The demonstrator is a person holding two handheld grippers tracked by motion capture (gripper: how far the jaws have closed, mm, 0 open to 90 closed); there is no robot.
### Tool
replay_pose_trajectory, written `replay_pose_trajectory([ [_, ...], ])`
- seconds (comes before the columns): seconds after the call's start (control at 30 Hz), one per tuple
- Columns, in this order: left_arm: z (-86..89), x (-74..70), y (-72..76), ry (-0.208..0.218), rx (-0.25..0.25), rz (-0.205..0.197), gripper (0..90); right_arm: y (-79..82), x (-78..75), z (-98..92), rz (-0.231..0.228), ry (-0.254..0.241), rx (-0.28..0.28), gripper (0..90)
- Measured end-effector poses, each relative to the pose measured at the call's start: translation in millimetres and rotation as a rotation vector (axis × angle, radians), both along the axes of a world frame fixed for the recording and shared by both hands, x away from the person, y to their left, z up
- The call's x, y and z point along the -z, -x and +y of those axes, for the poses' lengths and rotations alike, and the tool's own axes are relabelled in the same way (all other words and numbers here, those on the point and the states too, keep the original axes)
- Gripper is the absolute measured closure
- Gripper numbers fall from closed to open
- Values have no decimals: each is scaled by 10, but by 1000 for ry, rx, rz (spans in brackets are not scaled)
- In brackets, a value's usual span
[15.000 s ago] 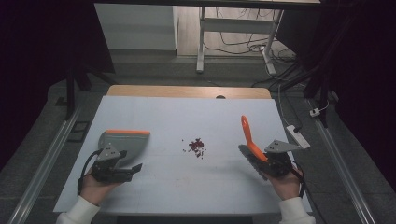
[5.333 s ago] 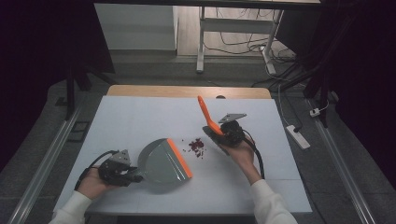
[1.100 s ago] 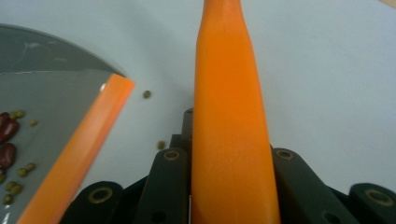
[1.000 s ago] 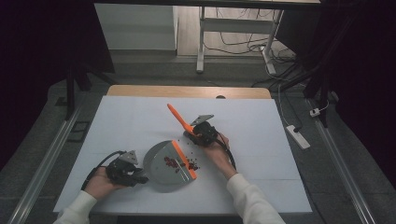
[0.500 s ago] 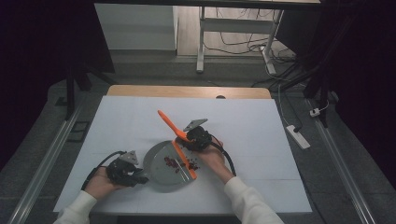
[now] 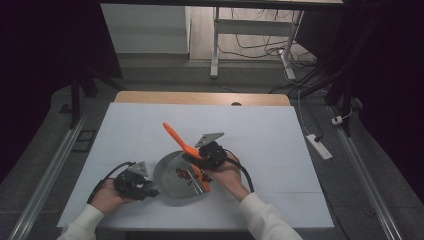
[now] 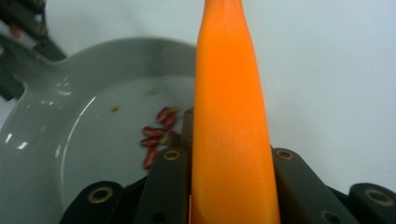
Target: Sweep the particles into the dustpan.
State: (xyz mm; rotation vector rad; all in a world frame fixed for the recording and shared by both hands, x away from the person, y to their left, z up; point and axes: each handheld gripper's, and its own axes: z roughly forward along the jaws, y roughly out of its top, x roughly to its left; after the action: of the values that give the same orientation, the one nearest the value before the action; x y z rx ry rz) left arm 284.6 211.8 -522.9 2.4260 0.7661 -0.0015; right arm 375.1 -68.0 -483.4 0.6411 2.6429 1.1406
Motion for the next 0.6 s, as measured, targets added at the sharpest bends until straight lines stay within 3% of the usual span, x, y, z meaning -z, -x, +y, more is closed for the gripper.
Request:
replay_pose_trajectory([
  [0.13, -2, 1, 1, -1, 0, 2, 617, -67, -63, -217, -29, 17, 83, 768],
  [0.3, -1, 1, 3, 0, -1, 2, 616, -132, 21, -406, -19, 71, 144, 768],
  [0.4, -5, 0, 27, -2, 1, 2, 617, -71, 79, -508, 18, 67, 187, 768],
  [0.6, 8, -8, 37, 9, 4, 4, 617, 59, 88, -644, 13, 76, 208, 768],
])
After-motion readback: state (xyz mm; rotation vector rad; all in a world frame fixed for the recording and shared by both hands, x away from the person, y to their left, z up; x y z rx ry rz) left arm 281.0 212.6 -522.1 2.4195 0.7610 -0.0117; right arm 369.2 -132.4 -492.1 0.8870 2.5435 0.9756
